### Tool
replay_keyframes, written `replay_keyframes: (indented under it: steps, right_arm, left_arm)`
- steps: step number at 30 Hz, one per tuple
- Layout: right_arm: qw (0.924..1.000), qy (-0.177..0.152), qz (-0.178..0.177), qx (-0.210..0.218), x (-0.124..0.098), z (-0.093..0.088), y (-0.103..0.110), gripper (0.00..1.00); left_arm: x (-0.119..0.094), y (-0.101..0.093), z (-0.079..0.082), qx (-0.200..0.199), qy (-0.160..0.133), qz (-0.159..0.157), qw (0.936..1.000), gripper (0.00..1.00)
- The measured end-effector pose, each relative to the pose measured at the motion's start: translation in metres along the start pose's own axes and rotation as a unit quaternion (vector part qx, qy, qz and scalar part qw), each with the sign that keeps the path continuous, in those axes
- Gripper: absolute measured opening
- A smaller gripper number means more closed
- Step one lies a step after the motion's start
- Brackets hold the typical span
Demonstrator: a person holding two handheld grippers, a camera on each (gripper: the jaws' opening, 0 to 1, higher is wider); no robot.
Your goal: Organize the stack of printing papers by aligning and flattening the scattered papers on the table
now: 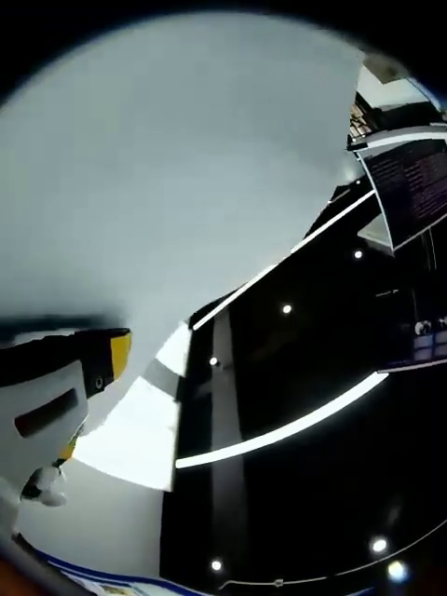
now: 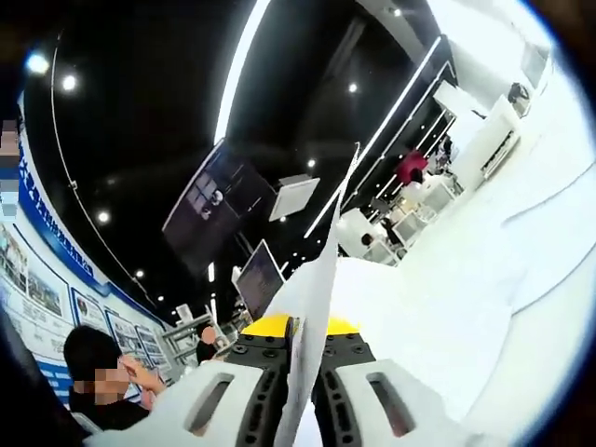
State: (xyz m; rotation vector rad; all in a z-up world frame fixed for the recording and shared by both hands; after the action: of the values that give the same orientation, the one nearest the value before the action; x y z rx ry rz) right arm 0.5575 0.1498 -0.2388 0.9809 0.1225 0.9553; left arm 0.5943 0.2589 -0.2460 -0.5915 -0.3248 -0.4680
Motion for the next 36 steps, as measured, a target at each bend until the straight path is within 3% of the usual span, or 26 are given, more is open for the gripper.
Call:
replay_keyframes:
  steps: [5, 12, 15, 18, 28, 36]
  right_arm:
    - [0.9998, -0.001, -0.005, 0.018, 0.0, 0.003, -0.004, 0.09]
    - [0.9997, -0.009, -0.01, 0.018, -0.002, 0.005, -0.005, 0.16]
    - [0.9997, -0.014, -0.008, 0.016, -0.003, 0.007, -0.004, 0.18]
    - [0.9987, -0.029, 0.01, 0.042, -0.005, 0.013, 0.0, 0.23]
    - [0.9961, -0.068, -0.007, 0.055, -0.013, 0.038, -0.014, 0.27]
    - [0.9948, -0.083, -0.017, 0.057, -0.016, 0.048, -0.02, 0.27]
  left_arm:
    - [-0.001, 0.001, -0.001, 0.005, 0.0, 0.004, 1.0, 0.07]
    - [-0.001, 0.0, -0.001, 0.013, 0.001, 0.007, 0.9999, 0.06]
    - [-0.001, 0.0, -0.001, 0.013, 0.001, 0.008, 0.9999, 0.06]
    - [-0.001, 0.0, -0.001, 0.011, 0.0, 0.008, 0.9999, 0.06]
    - [-0.001, 0.001, 0.0, 0.007, 0.0, 0.008, 0.9999, 0.06]
    - [-0.001, 0.002, 0.0, 0.006, 0.0, 0.008, 0.9999, 0.06]
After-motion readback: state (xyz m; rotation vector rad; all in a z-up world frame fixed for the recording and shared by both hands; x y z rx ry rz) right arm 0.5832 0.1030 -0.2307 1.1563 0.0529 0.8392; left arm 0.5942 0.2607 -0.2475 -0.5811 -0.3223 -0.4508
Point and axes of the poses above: the point that each gripper's makers call its tool centre point, and the gripper's own axes: x roughly forward along the fingers, y roughly to its left, z roughly out of its top, the point moved 1 cm from there along -x, roughly backward along the fingers, and after that the axes turned 14 degrees about x, right-handed, at the moved point
